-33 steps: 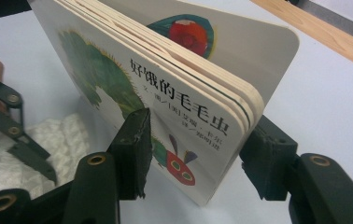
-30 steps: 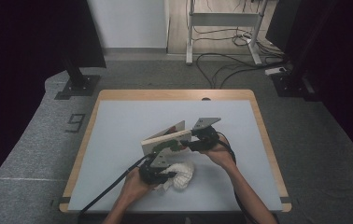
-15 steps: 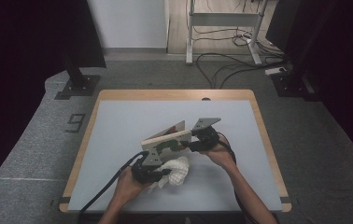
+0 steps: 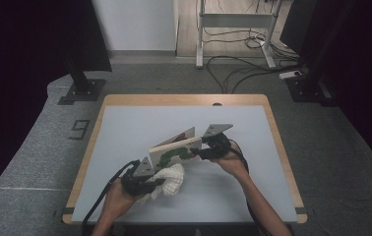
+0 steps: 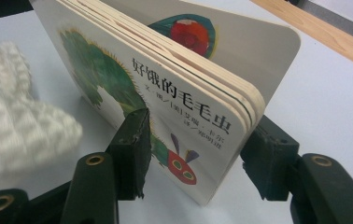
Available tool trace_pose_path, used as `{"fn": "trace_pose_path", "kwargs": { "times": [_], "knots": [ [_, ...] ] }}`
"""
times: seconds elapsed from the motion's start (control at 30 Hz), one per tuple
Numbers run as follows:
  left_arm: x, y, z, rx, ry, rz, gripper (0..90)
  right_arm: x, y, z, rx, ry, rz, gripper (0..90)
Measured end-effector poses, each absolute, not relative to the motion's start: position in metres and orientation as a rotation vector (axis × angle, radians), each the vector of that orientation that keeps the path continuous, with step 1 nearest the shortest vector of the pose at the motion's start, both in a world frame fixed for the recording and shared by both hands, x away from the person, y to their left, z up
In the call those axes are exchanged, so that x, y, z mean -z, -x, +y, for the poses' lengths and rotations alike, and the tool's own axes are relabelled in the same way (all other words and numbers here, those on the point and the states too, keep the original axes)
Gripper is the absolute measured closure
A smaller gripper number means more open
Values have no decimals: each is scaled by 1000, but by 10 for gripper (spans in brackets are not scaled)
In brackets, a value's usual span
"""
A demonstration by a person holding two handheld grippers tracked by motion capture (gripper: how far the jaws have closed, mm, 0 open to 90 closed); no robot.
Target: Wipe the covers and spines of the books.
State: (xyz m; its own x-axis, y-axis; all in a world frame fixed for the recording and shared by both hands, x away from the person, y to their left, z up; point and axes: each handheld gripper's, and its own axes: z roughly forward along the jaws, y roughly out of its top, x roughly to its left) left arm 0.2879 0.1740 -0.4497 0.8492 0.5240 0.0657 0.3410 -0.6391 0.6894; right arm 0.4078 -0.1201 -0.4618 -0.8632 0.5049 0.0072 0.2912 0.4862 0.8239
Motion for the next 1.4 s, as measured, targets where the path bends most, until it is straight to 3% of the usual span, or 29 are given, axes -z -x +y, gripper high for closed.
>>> {"fn": "trace_pose_path", "kwargs": {
  "times": [0.77,1.4],
  "knots": [
    [439,-289,264,-474,-2226,904,694,462,-407,-121,-1321,-686,2498,445],
    [492,-337,235,-407,-2303,959,696,463,-406,-121,-1332,-689,2489,443]
  ]
}}
